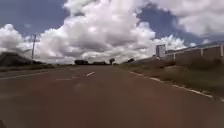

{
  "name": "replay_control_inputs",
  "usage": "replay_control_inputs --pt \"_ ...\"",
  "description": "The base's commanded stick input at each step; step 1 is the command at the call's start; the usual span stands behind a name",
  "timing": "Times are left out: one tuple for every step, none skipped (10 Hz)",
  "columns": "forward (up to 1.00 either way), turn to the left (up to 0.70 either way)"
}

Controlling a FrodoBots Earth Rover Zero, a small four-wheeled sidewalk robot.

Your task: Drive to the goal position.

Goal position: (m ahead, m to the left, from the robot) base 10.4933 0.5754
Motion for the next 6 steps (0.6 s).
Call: replay_control_inputs --pt "1.00 0.00" --pt "1.00 0.00" --pt "1.00 0.00" --pt "1.00 0.00" --pt "1.00 0.00" --pt "1.00 0.00"
